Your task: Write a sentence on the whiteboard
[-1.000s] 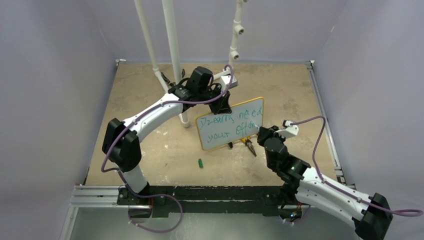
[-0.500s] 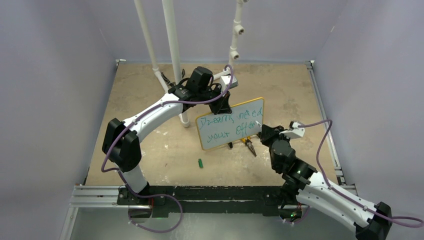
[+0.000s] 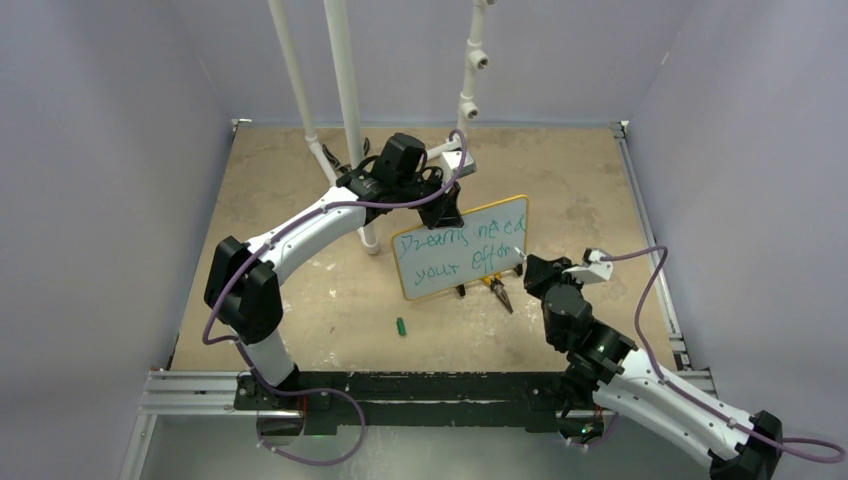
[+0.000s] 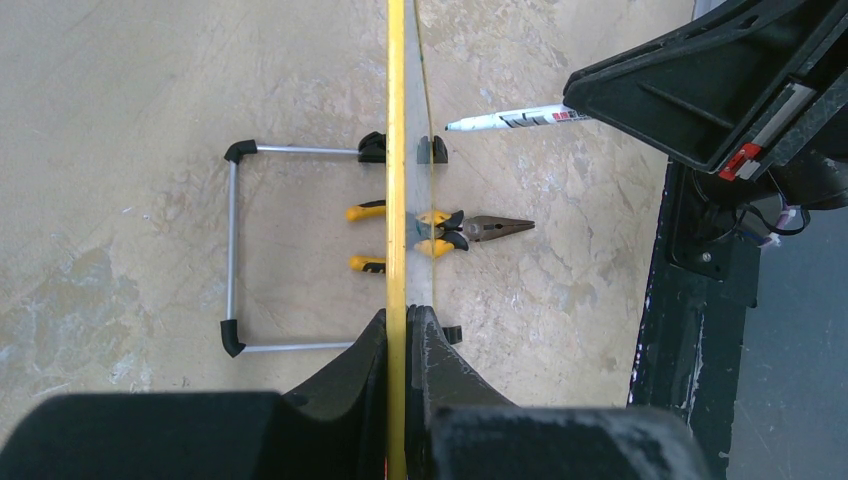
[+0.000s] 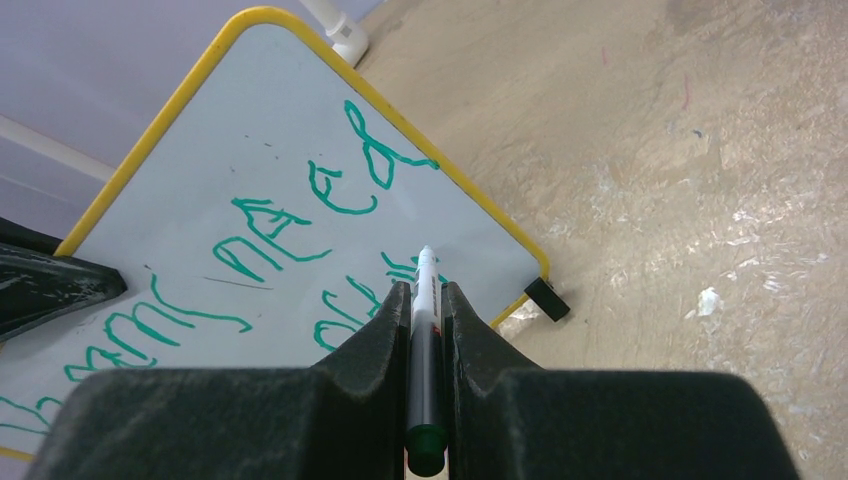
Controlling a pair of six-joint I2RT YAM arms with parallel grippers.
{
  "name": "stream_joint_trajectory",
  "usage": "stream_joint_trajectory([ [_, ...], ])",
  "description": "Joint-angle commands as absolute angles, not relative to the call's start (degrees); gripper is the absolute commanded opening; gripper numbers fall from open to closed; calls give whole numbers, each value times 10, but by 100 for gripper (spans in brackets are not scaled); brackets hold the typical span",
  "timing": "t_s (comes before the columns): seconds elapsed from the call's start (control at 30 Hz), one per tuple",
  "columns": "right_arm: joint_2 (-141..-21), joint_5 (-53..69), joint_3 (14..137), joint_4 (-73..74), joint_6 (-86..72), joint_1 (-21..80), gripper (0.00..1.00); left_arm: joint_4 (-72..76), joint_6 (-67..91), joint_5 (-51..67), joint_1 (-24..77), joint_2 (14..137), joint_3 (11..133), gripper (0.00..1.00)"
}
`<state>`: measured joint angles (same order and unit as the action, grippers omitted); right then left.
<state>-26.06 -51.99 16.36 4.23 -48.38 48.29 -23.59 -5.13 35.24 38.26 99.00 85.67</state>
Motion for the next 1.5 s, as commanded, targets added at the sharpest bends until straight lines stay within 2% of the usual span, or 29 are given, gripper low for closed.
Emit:
stream_joint_trajectory([
  [0.0, -277, -537, 168, 21, -475, 481, 0, -246, -66, 347, 378, 979, 851, 0],
  [0.83, -357, -559, 173, -47, -458, 481, 0, -245, -66, 356, 379, 982, 852, 0],
  [1.23, -364, -591, 177, -35, -472, 481, 0, -245, -66, 356, 378, 980, 852, 0],
  [1.47, -327, -586, 186, -11, -472, 481, 0, -245, -67, 357, 379, 980, 852, 0],
])
